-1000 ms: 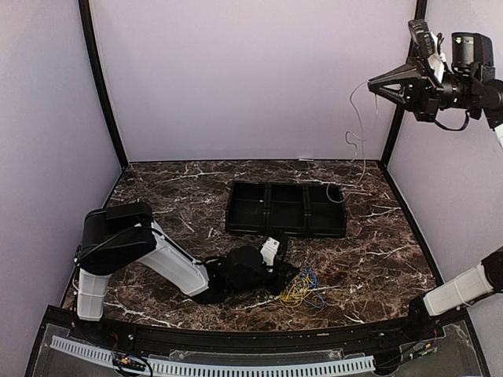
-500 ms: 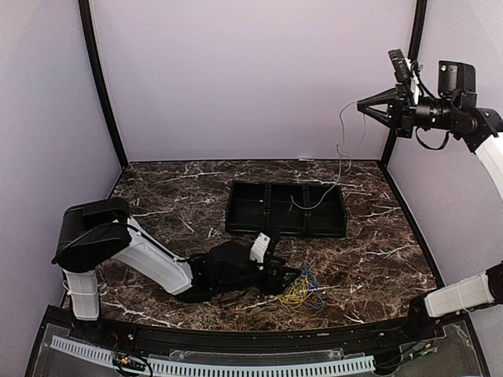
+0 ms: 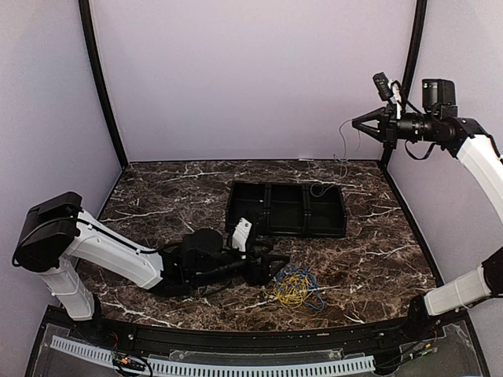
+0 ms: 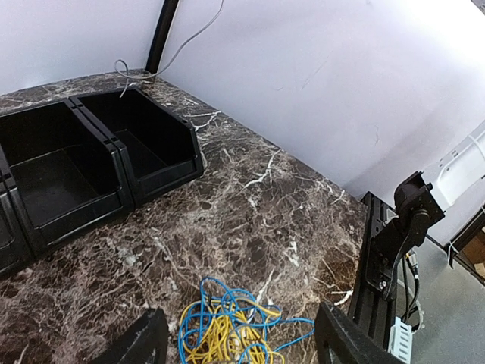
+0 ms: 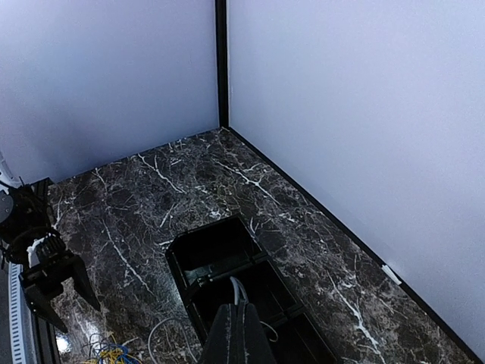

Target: Untangle the cables

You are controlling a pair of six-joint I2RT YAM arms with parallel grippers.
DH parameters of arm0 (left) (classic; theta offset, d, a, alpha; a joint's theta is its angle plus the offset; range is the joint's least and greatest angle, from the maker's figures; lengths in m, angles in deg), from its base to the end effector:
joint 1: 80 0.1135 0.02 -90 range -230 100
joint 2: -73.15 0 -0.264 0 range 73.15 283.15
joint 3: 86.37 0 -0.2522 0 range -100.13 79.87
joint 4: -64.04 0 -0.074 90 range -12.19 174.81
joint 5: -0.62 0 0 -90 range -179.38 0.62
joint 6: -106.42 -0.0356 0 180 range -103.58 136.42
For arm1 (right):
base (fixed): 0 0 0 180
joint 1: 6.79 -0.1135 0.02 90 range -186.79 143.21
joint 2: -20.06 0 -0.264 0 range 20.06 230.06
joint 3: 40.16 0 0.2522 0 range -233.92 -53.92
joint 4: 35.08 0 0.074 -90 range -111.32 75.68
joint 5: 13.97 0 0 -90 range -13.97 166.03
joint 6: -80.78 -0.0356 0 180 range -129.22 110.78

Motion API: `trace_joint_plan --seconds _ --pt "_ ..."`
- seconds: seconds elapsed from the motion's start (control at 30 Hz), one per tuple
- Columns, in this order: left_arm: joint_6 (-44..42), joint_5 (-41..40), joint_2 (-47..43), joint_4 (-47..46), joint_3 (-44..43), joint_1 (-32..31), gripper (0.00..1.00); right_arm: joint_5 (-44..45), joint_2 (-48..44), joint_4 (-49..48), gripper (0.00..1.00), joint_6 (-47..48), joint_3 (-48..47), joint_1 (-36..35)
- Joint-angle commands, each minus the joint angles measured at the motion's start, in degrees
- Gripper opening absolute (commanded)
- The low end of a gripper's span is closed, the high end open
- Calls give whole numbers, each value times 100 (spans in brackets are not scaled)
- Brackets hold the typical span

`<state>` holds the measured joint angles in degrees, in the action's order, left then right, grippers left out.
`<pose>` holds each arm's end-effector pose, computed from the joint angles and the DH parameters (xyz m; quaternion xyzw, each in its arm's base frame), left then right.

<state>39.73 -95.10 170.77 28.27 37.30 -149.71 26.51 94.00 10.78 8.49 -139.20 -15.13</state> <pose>0.1259 -0.3303 0.1982 0.2605 0.6928 -0.4617 0.4889 0.2594 0.0654 0.4398 -0.4002 0.6744 0.3014 0.5423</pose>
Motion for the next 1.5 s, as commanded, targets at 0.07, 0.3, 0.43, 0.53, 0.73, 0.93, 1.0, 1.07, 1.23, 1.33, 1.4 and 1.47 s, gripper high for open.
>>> trace_joint_plan --seconds 0.07,0.3,0.43,0.53,0.73,0.93,1.0,1.07,1.23,1.33,1.4,1.47 --pt "9 -294 -672 254 387 -29 68 198 143 -387 0 148 373 176" --pt "-100 -642 -1066 428 632 -34 68 142 235 -528 0 114 564 334" --pt "-108 -714 -1120 434 704 -34 68 129 245 -567 0 70 550 400" --pt "-91 -724 -1091 397 727 -34 68 69 171 -601 0 29 523 434" --pt "-104 -720 -1029 330 733 -33 68 -32 -53 -607 0 -56 340 441" --pt "-97 -723 -989 280 736 -34 68 97 6 -544 0 25 367 439" --pt "-74 -711 -980 278 740 -34 68 107 50 -565 0 27 446 438" --pt "-40 -705 -982 283 753 -34 68 106 84 -603 0 34 514 439" --pt "-20 -696 -1001 366 767 -34 68 219 155 -751 0 37 783 444" --pt "-20 -713 -1004 382 759 -34 68 267 262 -810 0 73 983 447" --pt "-13 -718 -1001 383 765 -34 68 316 346 -892 0 67 1130 447" --pt "3 -720 -993 384 767 -34 68 377 468 -943 0 80 1237 447"
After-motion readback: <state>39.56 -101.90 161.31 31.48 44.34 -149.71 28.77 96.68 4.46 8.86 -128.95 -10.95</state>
